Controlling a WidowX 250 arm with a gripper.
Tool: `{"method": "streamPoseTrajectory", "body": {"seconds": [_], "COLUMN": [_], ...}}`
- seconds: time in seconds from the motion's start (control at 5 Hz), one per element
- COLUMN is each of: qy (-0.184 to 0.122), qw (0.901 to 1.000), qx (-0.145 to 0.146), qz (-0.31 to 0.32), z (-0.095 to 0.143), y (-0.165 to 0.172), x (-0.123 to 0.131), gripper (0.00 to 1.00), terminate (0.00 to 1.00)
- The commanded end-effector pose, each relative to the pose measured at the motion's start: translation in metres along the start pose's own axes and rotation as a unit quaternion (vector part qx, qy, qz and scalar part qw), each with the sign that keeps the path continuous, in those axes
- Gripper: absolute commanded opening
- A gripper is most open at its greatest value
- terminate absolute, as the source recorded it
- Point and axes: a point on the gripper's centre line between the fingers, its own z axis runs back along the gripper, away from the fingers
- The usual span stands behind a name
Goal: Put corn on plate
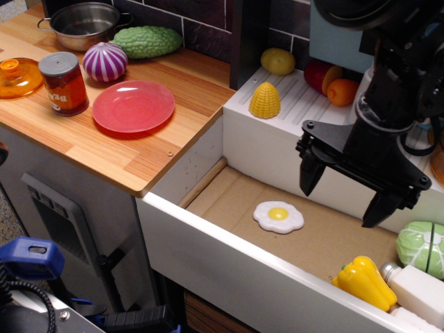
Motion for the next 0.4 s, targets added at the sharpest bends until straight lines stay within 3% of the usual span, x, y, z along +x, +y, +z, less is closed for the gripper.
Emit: {"method": "streamPoseTrajectory", "body": {"seconds": [0.0, 0.2], "qy": [0.000, -0.020], "qw": [1.0000, 0.9996], "qx": [0.000, 0.019], "qz": [0.000, 0.007], "z": [0.000, -0.006], "y": [0.000, 0.022], "x": [0.000, 0.013], "gripper": [1.00, 1.00], "terminate": [0.00, 0.00]}}
